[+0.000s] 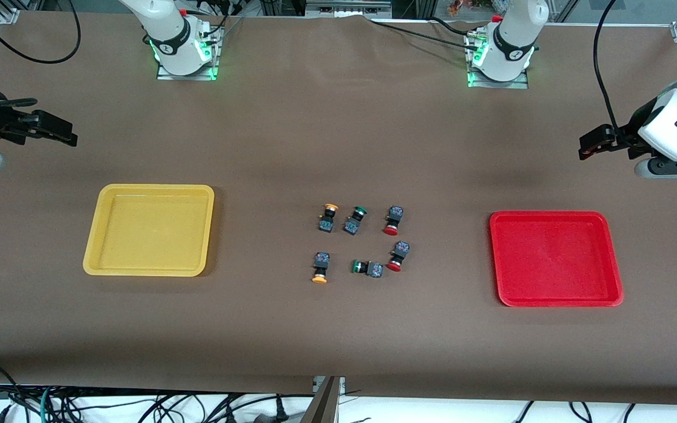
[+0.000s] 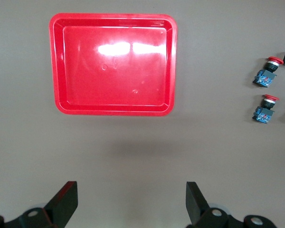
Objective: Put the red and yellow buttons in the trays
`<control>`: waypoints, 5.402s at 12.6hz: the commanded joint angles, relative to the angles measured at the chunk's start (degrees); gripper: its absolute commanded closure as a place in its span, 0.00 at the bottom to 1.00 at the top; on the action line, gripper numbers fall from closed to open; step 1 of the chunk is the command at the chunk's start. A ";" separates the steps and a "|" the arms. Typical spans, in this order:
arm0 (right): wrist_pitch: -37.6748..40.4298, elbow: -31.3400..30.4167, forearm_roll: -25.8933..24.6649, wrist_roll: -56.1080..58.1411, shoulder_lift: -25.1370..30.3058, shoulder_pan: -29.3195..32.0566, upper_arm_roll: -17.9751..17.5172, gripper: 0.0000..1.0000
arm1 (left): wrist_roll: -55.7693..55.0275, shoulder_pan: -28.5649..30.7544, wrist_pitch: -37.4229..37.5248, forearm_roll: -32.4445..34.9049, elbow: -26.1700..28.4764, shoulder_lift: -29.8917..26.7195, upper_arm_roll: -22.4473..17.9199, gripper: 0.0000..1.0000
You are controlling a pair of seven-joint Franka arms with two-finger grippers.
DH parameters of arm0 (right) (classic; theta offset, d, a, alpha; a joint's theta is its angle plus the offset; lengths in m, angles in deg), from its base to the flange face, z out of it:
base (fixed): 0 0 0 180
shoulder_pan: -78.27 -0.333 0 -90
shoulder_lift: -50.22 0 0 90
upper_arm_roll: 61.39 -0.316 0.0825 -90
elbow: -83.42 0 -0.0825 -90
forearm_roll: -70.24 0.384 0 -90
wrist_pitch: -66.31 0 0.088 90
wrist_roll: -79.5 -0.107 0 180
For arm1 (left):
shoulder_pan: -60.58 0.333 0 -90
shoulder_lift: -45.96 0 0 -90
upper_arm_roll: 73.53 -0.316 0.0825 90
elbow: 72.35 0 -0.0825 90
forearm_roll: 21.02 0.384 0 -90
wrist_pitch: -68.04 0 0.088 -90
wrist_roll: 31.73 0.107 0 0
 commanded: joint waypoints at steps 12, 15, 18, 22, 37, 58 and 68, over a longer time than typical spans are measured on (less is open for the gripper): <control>-2.51 0.22 0.23 0.41 -4.50 -0.34 -0.76 0.00 | 0.93 -0.99 4.15 -3.16 -0.71 4.21 2.54 0.00; -5.40 0.22 -0.56 0.32 -6.87 -3.50 -0.85 0.00 | 0.13 -1.00 -3.03 -3.16 -0.54 9.56 5.88 0.00; -6.99 0.30 0.32 0.40 -11.61 -4.73 -0.94 0.00 | -4.67 -1.96 -11.12 -3.25 -0.18 15.36 8.77 0.00; -15.67 0.22 3.31 -1.00 -18.20 -9.37 -1.29 0.00 | -9.01 -6.87 -20.88 -2.46 0.52 23.62 11.33 0.00; -39.32 -0.66 9.18 -32.71 -35.44 -29.86 -1.29 0.00 | -22.54 -20.51 -53.42 3.70 7.90 36.91 10.98 0.00; -53.06 -0.31 11.93 -41.26 -41.69 -34.53 -0.94 1.00 | -7.83 -9.91 -31.63 5.54 7.72 26.21 10.98 0.84; -30.67 -0.40 11.84 -5.53 -34.66 -11.44 1.34 1.00 | 40.80 14.63 -33.47 5.02 0.88 33.83 10.98 0.83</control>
